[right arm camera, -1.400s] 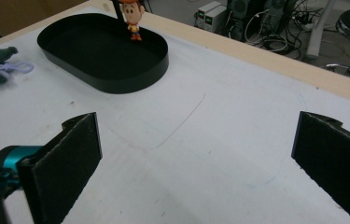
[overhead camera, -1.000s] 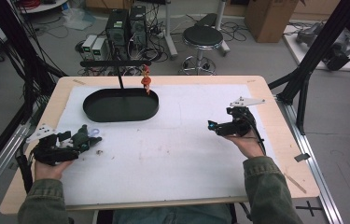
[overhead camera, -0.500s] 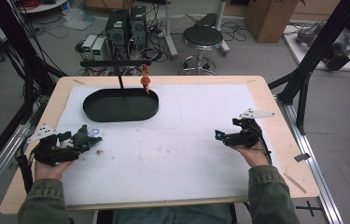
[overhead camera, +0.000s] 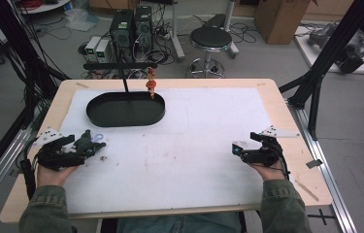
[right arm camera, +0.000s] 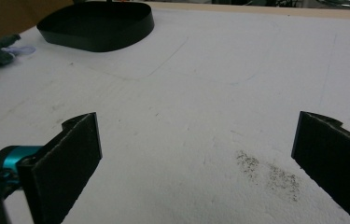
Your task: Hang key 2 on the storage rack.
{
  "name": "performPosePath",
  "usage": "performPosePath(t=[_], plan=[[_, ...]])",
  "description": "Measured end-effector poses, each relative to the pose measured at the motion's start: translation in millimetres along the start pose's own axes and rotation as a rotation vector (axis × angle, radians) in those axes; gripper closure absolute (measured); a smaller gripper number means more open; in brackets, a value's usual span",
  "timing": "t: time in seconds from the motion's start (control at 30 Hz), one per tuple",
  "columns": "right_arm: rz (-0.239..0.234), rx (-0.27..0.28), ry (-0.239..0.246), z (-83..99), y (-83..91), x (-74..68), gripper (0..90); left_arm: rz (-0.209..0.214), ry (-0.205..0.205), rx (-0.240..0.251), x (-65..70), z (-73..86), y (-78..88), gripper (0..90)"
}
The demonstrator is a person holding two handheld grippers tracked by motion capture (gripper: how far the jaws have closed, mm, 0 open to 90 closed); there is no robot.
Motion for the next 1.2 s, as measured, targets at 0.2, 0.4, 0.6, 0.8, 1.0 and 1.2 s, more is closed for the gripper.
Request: performPosePath(t=[0.2, 0.4, 0.6, 0.8, 1.0, 1.2], plan=[[0.003, 0.021, -0.016, 3.0, 6.5, 5.8, 0.5, -0.013, -0.052, -0.039, -4.3, -5.6, -3.4, 7.2], [0.009, 0.020, -0.002, 5.9, 8.2, 8.2, 0.4, -0.016, -0.070, -0.099, -21.0, -0.3, -5.6, 8.4], [0.017, 0.002, 0.030, 8.4, 5.0, 7.7, 0.4, 0.019, -0.055, -0.170, -35.3, 5.4, -4.8, 7.7], [0.009, -0.011, 0.046, 13.2, 3.9, 7.2, 0.4, 0.113, -0.040, -0.223, -40.9, 8.5, -7.3, 7.7], [0.004, -0.009, 0.052, 13.3, 4.5, 7.5, 0.4, 0.164, -0.046, -0.298, -45.4, 14.1, -11.9, 7.7], [-0.015, 0.020, 0.068, 10.6, 7.7, 5.8, 0.4, 0.154, -0.040, -0.351, -54.4, 22.9, -12.0, 7.7]])
Point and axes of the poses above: each handheld gripper's, and its own axes: y roughly backward along the jaws, z roughly out of its underside, x roughly to its right, the point moved 9 cm from there along -y, roughly forward along the jaws, and after that the axes turned 14 degrees about -y, right-handed, at the moved point
